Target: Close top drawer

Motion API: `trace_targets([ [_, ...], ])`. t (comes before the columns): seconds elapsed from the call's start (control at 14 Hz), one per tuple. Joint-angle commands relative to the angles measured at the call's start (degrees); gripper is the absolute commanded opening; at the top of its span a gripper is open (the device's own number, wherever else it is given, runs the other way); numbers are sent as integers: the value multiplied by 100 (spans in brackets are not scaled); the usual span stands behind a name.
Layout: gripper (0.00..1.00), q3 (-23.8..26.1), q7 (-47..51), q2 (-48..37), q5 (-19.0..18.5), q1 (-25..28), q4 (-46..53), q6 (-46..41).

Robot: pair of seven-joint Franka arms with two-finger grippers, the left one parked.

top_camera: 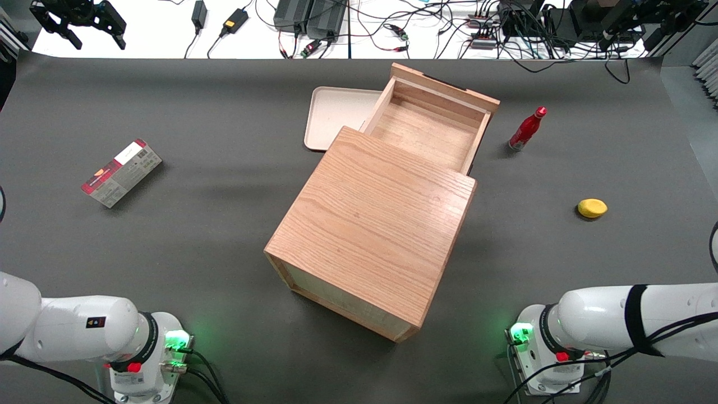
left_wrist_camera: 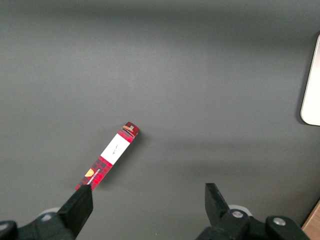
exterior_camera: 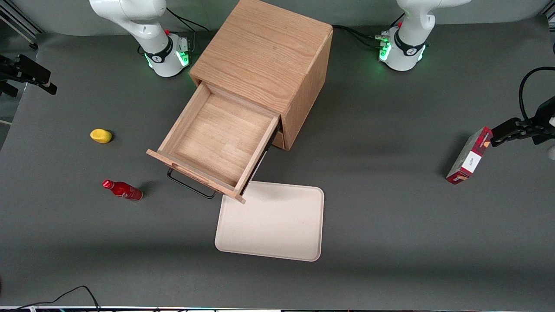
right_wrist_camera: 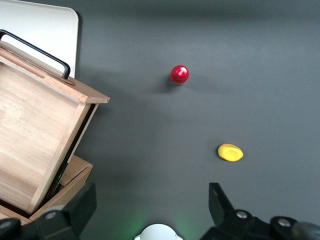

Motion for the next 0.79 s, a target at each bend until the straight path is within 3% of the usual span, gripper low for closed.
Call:
trace_targets([
  [0.0, 100, 6, -154, 132, -5, 56, 220, -142],
  [0.43, 100, 6, -137, 368, 3, 65, 464, -116],
  [0.71, 100, 67, -110, 1877, 4, 337, 2544, -765],
])
